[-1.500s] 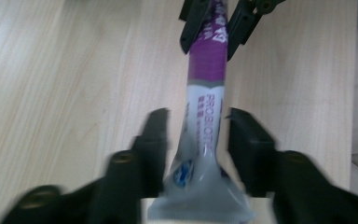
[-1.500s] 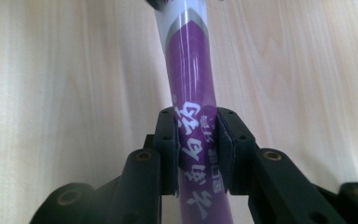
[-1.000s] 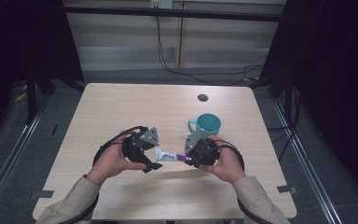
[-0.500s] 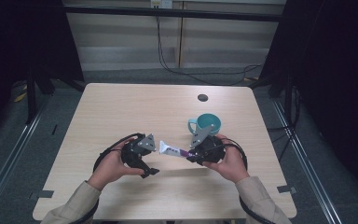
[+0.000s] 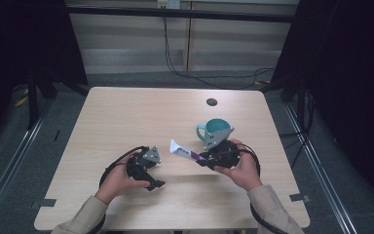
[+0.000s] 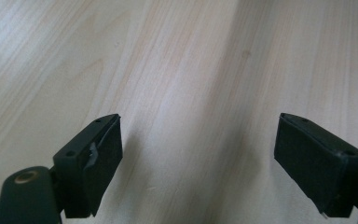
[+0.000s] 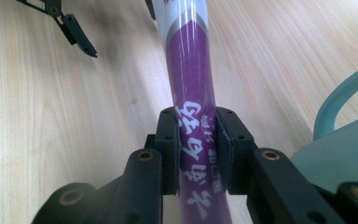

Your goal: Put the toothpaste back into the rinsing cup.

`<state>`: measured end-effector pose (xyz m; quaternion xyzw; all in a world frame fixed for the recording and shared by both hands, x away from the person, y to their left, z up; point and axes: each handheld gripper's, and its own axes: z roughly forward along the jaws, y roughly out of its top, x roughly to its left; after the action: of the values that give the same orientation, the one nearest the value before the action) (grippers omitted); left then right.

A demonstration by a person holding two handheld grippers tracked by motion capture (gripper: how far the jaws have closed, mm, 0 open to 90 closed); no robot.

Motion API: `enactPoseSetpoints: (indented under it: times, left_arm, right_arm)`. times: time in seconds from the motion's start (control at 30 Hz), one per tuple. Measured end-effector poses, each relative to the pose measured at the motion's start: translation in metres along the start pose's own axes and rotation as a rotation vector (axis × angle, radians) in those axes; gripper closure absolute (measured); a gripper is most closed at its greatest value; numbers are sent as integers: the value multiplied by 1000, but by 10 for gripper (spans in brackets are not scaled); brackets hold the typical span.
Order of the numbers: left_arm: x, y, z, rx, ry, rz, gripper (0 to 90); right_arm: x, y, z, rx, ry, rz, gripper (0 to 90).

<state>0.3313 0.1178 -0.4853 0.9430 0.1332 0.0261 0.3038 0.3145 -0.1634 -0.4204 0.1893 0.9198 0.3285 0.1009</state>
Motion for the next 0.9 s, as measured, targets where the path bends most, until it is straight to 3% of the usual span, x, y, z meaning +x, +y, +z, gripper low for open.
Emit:
enactPoseSetpoints:
  times: [0.4,0.5,0.73,0.9]
  left_arm:
    - [3,-11,4,-41,30,-30,150]
    - [4,-13,4,-39,30,-17,147]
    - [3,-18,6,-96,26,-44,136]
    - [4,-21,6,-109,28,-36,127]
  right_arm:
    - [-4,-4,0,-46,-2,40,722]
    - [-5,-5,-1,-59,1,53,722]
    - [-10,-9,-4,-110,1,98,722]
    - [-11,-10,-5,-128,-4,119,722]
